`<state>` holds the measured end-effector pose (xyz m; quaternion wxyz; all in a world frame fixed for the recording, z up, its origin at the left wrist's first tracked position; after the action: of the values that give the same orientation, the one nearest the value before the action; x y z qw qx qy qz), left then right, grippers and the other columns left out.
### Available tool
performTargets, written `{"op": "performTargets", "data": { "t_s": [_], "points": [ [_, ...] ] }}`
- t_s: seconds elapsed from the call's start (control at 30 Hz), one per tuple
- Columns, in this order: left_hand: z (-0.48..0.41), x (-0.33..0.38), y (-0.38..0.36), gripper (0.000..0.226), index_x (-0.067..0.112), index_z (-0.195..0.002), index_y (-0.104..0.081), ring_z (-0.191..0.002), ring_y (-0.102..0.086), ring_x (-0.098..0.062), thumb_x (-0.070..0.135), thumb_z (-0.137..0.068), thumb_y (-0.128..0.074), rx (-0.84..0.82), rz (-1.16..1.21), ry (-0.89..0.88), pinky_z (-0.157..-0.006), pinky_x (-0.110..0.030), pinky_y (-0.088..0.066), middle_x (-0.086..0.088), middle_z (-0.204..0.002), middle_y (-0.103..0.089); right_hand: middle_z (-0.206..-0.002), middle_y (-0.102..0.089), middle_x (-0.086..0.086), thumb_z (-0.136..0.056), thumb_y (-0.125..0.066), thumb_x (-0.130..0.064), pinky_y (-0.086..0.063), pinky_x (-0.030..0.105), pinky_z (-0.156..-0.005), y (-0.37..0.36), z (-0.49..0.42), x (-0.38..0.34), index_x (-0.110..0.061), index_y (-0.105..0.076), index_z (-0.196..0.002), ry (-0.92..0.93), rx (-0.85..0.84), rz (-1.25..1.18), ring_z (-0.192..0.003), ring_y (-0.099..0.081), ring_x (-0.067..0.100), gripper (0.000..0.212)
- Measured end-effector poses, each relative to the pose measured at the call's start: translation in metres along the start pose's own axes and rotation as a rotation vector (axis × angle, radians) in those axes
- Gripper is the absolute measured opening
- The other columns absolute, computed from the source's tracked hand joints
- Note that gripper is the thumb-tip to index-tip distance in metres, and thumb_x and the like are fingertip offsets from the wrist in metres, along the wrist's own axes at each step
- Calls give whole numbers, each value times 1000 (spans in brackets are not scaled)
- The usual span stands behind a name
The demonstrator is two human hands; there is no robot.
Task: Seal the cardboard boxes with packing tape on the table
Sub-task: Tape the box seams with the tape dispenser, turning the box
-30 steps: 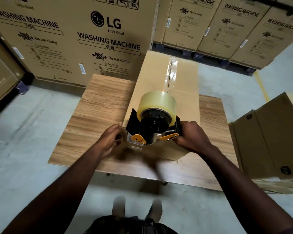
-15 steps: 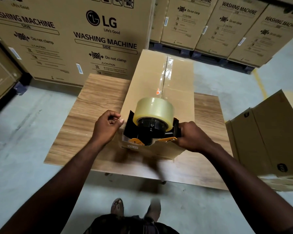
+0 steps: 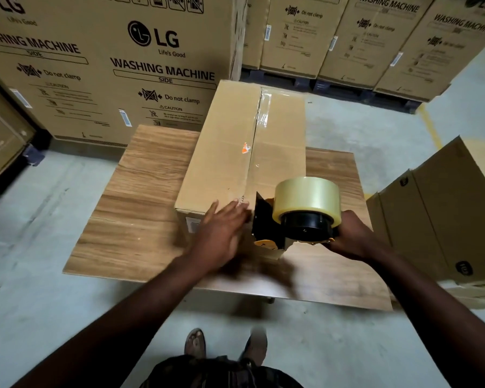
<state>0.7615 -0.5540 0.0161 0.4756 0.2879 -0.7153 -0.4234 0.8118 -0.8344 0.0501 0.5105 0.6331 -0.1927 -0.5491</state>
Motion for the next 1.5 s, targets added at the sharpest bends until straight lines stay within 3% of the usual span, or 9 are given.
{"op": "performTargets", "data": {
  "t_s": [0.1, 0.37, 0.47, 0.7, 1.2, 1.27, 1.3, 1.43, 1.5],
  "points": [
    [4, 6, -10, 80, 17, -157, -30, -151, -9, -11, 35, -80, -45, -95, -155, -37, -122, -45, -5, 6, -163, -13, -64, -65, -5, -72, -54, -58, -49, 44, -59, -2, 3, 6, -18, -66, -74, 17, -3, -30, -63, -61, 21, 42],
    [5, -3, -12, 77, 30, -160, -20, -154, -2, -6, 67, -94, -36, -125, -140, -24, -125, -42, -8, 13, -167, -10, -62, -65, 0, -74, -54, -55, -51, 39, -56, 18, 32, 60, -24, -65, -68, -26, 72, 10, -61, -62, 26, 34],
    [3, 1, -11, 78, 29, -159, -22, -154, 0, -7, 68, -93, -35, -119, -101, 33, -125, -42, -5, 13, -166, -10, -65, -65, 12, -75, -50, -49, -52, 45, -59, 19, 41, 83, -4, -67, -71, -4, 138, 45, -62, -62, 36, 48],
    [-21, 73, -43, 82, 20, -160, -9, -153, 11, -10, 43, -98, -57, -297, -30, -41, -124, -39, 10, 10, -164, 7, -69, -64, 7, -72, -50, -43, -54, 49, -59, 7, 30, 105, -13, -65, -75, -15, 84, 66, -66, -61, 34, 34],
    [-24, 61, -46, 76, 32, -158, -23, -151, 4, 4, 49, -94, -59, -252, 160, -5, -122, -28, 6, 20, -164, -7, -63, -66, 8, -73, -59, -47, -55, 43, -61, -12, 57, 139, -20, -68, -67, -123, 63, 2, -64, -65, 35, 29],
    [-24, 60, -47, 79, 33, -158, -20, -151, 6, 3, 58, -91, -53, -267, 146, 0, -122, -28, 8, 20, -164, -5, -50, -54, -2, -76, -70, -27, -47, 33, -54, -20, 46, 126, -28, -53, -55, -151, 22, 5, -71, -50, 4, 27],
    [-23, 59, -47, 82, 34, -158, -17, -151, 8, 2, 62, -89, -49, -277, 132, -1, -122, -28, 9, 20, -164, -3, -48, -50, -2, -77, -71, -19, -39, 31, -51, -23, 42, 118, -30, -44, -52, -158, -3, 4, -70, -23, 22, 39],
    [-23, 59, -47, 86, 35, -159, -10, -151, 12, 0, 68, -86, -40, -315, 77, -22, -121, -29, 12, 20, -164, 4, -47, -53, -14, -81, -71, -20, -33, 26, -49, -39, 48, 126, -29, -46, -55, -243, -67, -40, -62, -42, 3, 37],
    [-23, 60, -46, 86, 33, -159, -11, -152, 12, -1, 68, -86, -39, -312, 74, -29, -121, -28, 12, 19, -164, 4, -55, -56, -11, -83, -73, -28, -36, 23, -51, -45, 54, 135, -29, -56, -65, -321, -107, -20, -59, -54, 20, 24]
  ]
}}
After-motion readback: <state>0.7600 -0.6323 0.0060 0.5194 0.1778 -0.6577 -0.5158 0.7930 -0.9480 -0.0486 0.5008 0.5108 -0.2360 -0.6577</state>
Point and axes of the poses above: each hand's wrist, its own z-axis away from the middle knuckle, its own y-axis out of the back of the hand, x = y × z, the point moved 5 cm from there along -z, towards the middle knuckle
